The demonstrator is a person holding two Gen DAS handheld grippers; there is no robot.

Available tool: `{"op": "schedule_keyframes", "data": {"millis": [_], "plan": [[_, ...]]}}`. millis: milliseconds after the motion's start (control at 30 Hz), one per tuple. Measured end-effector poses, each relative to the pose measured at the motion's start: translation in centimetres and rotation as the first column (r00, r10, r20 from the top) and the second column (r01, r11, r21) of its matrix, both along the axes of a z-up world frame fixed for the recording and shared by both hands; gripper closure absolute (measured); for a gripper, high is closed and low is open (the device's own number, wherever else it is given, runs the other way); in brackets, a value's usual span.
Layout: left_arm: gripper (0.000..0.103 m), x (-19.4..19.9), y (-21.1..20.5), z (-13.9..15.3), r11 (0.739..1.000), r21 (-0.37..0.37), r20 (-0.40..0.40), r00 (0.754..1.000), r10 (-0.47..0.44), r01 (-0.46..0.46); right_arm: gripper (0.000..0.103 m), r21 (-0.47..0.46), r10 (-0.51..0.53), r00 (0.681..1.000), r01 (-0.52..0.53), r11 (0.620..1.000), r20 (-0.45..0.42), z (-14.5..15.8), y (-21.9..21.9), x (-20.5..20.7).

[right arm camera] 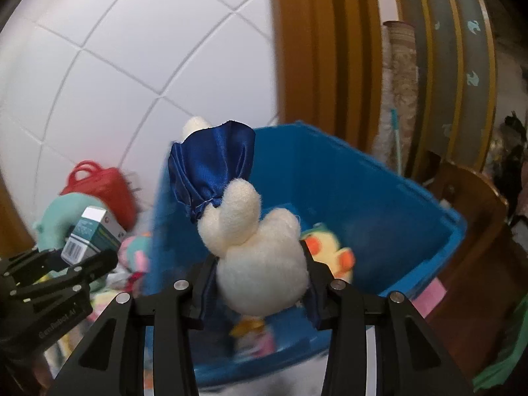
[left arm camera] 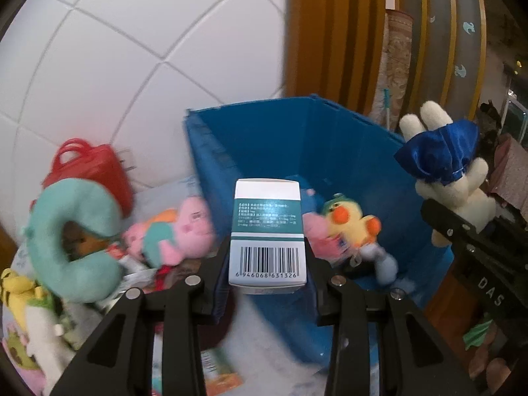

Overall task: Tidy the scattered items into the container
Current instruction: 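Carry the medicine box with the left gripper while the right carries the plush over the crate, then open both grippers to drop the box and plush into the crate, then move both grippers back away from the crate over the table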

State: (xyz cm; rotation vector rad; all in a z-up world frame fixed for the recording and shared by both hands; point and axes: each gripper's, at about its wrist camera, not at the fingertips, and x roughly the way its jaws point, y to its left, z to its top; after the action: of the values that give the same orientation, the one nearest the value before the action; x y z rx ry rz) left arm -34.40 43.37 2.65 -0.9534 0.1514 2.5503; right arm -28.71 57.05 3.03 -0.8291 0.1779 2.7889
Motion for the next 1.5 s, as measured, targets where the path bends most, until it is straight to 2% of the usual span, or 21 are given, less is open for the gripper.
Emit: {"op": "schedule_keyframes", "data": {"millis": [67, 133, 167, 200, 233, 267, 300, 367, 500, 633, 867, 1067, 1233, 1333, 1500], "plan": [[0.066, -0.5, 2.9, 0.2, 1.000, -0.004, 0.003, 1.000, -0.002, 0.002, 0.061, 0.000, -0.006, 1.000, 0.006, 1.000, 0.009, 0.3, 3.1, -0.4], [0.062, -1.0, 5.4, 0.3, 1.000, -0.017, 0.009, 1.000, 0.002, -0.002, 0.060, 0.003, -0.004, 1.000, 0.004, 1.000, 0.022, 0.1, 5.7, -0.9], [0.048, -1.3, 6.3, 0.1, 1.000, -0.024, 0.016, 1.000, 0.005, -0.004, 0.056, 0.004, 0.002, 1.000, -0.002, 1.000, 0.024, 0.1, 6.6, -1.1], [0.028, -1.3, 6.9, 0.0, 0.999, -0.031, 0.022, 1.000, 0.007, -0.006, 0.046, 0.005, 0.008, 1.000, -0.008, 1.000, 0.027, 0.0, 7.5, -1.3], [0.022, -1.3, 7.4, -0.2, 0.999, -0.039, 0.023, 1.000, 0.013, -0.012, 0.038, 0.004, 0.008, 1.000, -0.008, 1.000, 0.026, -0.2, 8.1, -1.4], [0.019, -1.4, 7.7, -0.3, 0.999, -0.048, 0.019, 0.999, 0.026, -0.026, 0.021, 0.004, 0.008, 1.000, -0.008, 1.000, 0.025, -0.4, 8.8, -1.5], [0.018, -1.5, 7.9, -0.4, 0.998, -0.056, 0.016, 0.999, 0.040, -0.039, 0.011, 0.009, -0.006, 1.000, 0.006, 1.000, 0.024, -0.4, 9.4, -1.5], [0.016, -1.6, 8.2, -0.7, 0.996, -0.068, 0.019, 0.998, 0.059, -0.058, 0.003, -0.007, 0.000, 1.000, 0.000, 1.000, 0.025, -0.9, 10.6, -1.8], [0.015, -1.3, 8.0, -1.2, 0.992, -0.090, 0.018, 0.995, 0.095, -0.093, 0.000, -0.025, 0.013, 0.999, -0.012, 1.000, 0.039, -1.9, 11.5, -2.0], [0.015, -0.8, 5.7, -1.4, 0.989, -0.069, 0.018, 0.991, 0.135, -0.134, 0.000, -0.043, 0.034, 0.999, -0.033, 0.999, 0.033, -2.2, 10.7, -1.6], [0.015, 2.7, -2.2, -1.3, 0.962, -0.026, 0.026, 0.962, 0.271, -0.271, 0.000, -0.040, 0.114, 0.993, -0.114, 0.993, -0.001, -1.7, 6.0, 0.2], [0.015, 7.7, -10.8, -1.9, 0.940, -0.048, 0.037, 0.940, 0.339, -0.337, 0.000, -0.006, 0.184, 0.982, -0.184, 0.983, -0.036, -0.7, -1.3, 3.9], [0.015, 13.7, -19.2, -2.6, 0.927, -0.068, 0.020, 0.929, 0.370, -0.368, 0.000, 0.017, 0.202, 0.978, -0.201, 0.979, -0.046, -1.0, -9.2, 9.0], [0.015, 17.8, -24.4, -3.5, 0.927, -0.094, 0.013, 0.931, 0.366, -0.363, 0.000, 0.024, 0.198, 0.979, -0.198, 0.980, -0.044, -1.7, -13.9, 12.5], [0.015, 23.0, -31.6, -4.2, 0.929, -0.088, 0.054, 0.929, 0.366, -0.360, 0.000, 0.041, 0.181, 0.984, -0.181, 0.983, 0.003, -3.1, -21.2, 18.0]]}}
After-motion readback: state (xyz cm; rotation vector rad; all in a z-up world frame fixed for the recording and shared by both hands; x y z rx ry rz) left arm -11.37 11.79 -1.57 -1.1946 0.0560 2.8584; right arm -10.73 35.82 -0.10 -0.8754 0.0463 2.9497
